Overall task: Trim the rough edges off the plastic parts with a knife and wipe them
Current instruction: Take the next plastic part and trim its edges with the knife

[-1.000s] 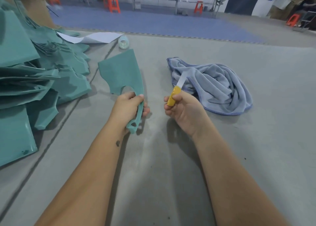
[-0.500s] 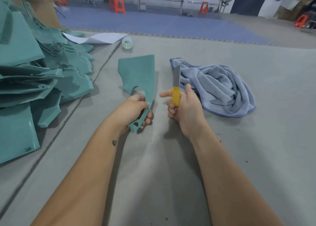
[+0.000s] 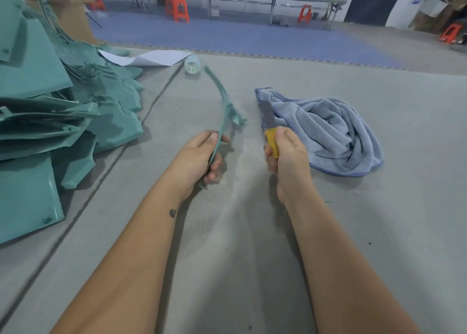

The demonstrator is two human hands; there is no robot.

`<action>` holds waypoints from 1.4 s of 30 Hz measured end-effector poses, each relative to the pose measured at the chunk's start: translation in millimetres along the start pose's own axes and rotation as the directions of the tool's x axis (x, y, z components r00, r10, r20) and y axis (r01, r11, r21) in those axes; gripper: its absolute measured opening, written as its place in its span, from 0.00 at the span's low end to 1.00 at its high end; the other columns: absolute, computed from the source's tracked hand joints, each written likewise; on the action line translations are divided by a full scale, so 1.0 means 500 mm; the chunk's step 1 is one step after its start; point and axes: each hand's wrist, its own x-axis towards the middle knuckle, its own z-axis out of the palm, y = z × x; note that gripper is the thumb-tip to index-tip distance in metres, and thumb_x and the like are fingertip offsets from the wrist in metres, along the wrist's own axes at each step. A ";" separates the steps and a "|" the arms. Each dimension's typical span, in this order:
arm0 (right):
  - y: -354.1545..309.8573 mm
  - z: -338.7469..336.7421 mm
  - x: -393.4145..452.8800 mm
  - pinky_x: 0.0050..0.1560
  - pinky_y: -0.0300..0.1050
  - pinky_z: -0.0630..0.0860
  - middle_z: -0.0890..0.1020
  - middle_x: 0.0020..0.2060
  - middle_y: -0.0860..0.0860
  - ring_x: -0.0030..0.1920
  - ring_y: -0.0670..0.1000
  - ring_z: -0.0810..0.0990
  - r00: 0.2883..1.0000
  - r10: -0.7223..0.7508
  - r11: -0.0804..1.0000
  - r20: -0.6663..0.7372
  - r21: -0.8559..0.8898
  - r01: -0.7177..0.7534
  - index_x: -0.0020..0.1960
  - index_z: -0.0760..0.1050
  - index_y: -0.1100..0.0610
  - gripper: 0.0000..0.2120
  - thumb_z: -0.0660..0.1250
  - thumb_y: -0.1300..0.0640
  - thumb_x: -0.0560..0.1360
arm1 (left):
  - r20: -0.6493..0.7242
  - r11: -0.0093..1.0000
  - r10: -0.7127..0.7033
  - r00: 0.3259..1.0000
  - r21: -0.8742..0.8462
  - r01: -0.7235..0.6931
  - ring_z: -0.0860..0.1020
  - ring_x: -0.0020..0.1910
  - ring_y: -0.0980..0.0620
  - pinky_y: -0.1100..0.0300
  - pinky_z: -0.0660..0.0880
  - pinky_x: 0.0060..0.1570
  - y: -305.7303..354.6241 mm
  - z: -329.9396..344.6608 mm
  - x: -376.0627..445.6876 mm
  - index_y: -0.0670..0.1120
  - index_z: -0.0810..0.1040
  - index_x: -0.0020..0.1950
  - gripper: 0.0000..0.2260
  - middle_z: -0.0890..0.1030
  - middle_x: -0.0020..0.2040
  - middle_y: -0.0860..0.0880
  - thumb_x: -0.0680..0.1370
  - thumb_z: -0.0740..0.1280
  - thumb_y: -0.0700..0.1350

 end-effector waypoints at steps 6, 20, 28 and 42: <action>0.007 -0.003 0.001 0.31 0.37 0.63 0.71 0.28 0.45 0.28 0.44 0.65 0.996 0.011 0.989 0.088 -0.147 0.002 0.39 0.80 0.52 0.12 0.64 0.53 0.80 | -0.151 0.940 0.090 0.984 0.339 -0.034 0.64 0.25 0.54 0.58 0.62 0.31 -0.019 -0.006 0.007 0.45 0.79 0.42 0.17 0.67 0.26 0.53 0.82 0.56 0.50; 0.015 0.016 -0.022 0.29 0.35 0.63 0.69 0.21 0.45 0.24 0.43 0.64 0.963 -0.031 0.912 0.268 -0.388 0.137 0.39 0.80 0.57 0.11 0.65 0.56 0.79 | 0.007 0.440 0.353 0.936 0.882 -0.172 0.72 0.30 0.53 0.56 0.61 0.28 -0.041 -0.022 0.005 0.49 0.69 0.36 0.19 0.73 0.29 0.51 0.80 0.57 0.60; 0.028 0.012 -0.001 0.32 0.36 0.67 0.72 0.23 0.42 0.26 0.41 0.67 0.983 -0.185 0.913 0.002 -0.369 0.173 0.34 0.75 0.53 0.15 0.65 0.55 0.80 | 0.011 0.462 0.357 0.934 0.867 -0.187 0.68 0.26 0.53 0.58 0.60 0.27 -0.044 -0.029 0.007 0.47 0.64 0.32 0.23 0.68 0.26 0.51 0.78 0.58 0.62; 0.023 -0.014 0.016 0.29 0.39 0.59 0.64 0.22 0.41 0.26 0.45 0.60 0.979 -0.204 0.942 -0.022 -0.278 0.190 0.33 0.70 0.53 0.17 0.63 0.58 0.81 | 0.090 0.617 0.255 0.963 0.751 -0.234 0.62 0.25 0.55 0.57 0.61 0.31 -0.035 -0.071 0.001 0.43 0.67 0.34 0.26 0.63 0.25 0.54 0.74 0.61 0.66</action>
